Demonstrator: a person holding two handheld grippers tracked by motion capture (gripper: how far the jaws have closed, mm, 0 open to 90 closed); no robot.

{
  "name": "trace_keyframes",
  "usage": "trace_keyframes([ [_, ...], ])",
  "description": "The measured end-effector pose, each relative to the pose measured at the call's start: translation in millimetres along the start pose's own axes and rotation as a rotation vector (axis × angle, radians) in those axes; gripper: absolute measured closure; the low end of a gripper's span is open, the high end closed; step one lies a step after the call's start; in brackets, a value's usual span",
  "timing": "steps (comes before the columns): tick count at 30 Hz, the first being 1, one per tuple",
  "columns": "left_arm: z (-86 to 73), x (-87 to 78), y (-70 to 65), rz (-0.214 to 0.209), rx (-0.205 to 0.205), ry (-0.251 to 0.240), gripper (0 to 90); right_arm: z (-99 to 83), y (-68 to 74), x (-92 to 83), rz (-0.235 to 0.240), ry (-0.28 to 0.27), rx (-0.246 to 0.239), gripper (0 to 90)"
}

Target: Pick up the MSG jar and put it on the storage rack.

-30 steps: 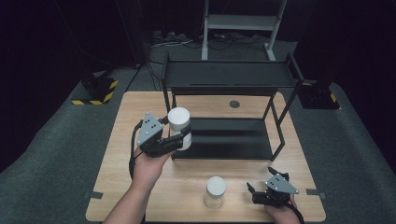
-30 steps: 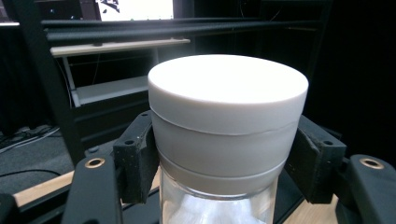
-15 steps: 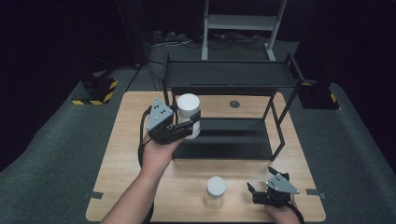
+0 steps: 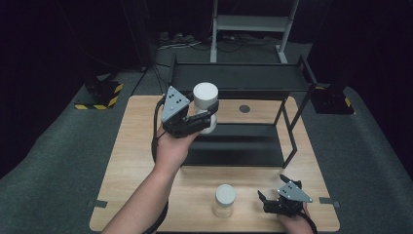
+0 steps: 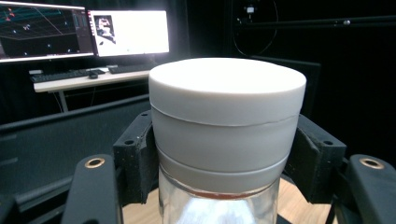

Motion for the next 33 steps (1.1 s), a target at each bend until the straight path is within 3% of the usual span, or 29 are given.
trace_keyframes([
  [5, 10.6, 3.6, 2.0, 0.002, -0.017, -0.021, 34.3, -0.1, -0.3, 0.0, 0.001, -0.001, 0.001, 0.0],
  [14, 32.4, 6.3, 2.3, 0.018, 0.0, -0.042, 34.4, -0.6, -1.0, -0.2, 0.004, -0.004, 0.009, 0.0],
  [19, 44.8, 9.8, 3.1, 0.025, -0.016, -0.067, 34.3, -0.8, -1.0, -0.3, 0.004, -0.005, 0.012, 0.0],
  [33, 60.9, 26.1, 5.6, 0.051, -0.016, -0.078, 34.4, -1.8, -2.6, -0.5, 0.009, -0.01, 0.021, 0.0],
])
Point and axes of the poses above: each handheld gripper's, and its own axes: x roughly forward along the jaws, z roughly out of its top, y roughly to its left, the point moved 3 cm from there along x, roughly forward along the jaws, and after that the axes turned 8 degrees about y, right-handed, at the moved point
